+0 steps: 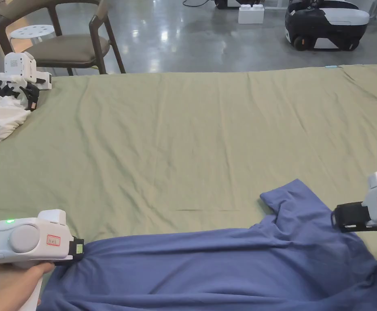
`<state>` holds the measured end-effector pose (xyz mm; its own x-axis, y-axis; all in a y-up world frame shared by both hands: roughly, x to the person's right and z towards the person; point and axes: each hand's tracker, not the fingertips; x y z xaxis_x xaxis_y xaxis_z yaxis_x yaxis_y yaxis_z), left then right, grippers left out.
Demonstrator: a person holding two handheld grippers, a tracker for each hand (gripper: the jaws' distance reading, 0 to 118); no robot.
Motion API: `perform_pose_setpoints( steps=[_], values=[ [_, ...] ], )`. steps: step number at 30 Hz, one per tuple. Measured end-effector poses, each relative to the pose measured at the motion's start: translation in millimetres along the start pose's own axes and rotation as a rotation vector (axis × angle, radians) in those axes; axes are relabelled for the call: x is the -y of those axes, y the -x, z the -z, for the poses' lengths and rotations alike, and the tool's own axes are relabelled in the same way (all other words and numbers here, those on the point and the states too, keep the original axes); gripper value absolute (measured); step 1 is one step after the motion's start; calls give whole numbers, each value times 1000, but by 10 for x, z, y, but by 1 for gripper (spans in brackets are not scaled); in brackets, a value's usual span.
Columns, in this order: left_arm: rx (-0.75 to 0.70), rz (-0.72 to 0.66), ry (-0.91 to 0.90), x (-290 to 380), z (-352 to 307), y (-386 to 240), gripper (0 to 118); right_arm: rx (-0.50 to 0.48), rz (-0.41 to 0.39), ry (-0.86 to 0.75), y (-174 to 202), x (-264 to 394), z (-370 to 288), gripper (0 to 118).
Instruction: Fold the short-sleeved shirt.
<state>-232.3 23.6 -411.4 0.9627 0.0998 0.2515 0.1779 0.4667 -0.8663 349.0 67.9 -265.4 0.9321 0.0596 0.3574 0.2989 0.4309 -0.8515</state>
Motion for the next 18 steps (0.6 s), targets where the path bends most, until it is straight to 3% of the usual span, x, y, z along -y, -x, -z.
perform_pose_setpoints(
  steps=[1, 3, 4, 5, 6, 7, 8, 11, 13, 18],
  values=[
    [2, -1, 5, -21, -10, -8, 1, 25, -11, 59, 12, -40, 162, 80],
    [5, -7, 16, -27, -21, -14, 1, 7, -9, 158, 27, 38, 375, 50],
    [5, -10, 19, -24, -23, -21, 1, -23, -3, 118, 51, 91, 361, 50],
    [3, -8, 20, -17, -25, -35, 1, 8, -22, 70, 72, 91, 284, 44],
    [-1, 0, 19, -58, 4, -16, 1, -4, -25, 66, 96, 114, 234, 32],
    [-9, 9, 14, -39, -6, -43, 1, -27, -59, 36, 90, 141, 180, 3],
    [-20, 17, 3, -18, -42, -76, 0, -25, -88, 16, 92, 160, 132, 0],
    [-50, 203, -210, 131, -380, -176, 0, -36, -39, -88, 4, 285, -162, 0],
    [55, 176, -204, 269, -697, -151, 0, -134, 18, -166, -130, 446, -498, 0],
    [111, 155, -272, 830, -1411, 74, 0, -174, -8, -287, -289, 1224, -1275, 0]
  ],
)
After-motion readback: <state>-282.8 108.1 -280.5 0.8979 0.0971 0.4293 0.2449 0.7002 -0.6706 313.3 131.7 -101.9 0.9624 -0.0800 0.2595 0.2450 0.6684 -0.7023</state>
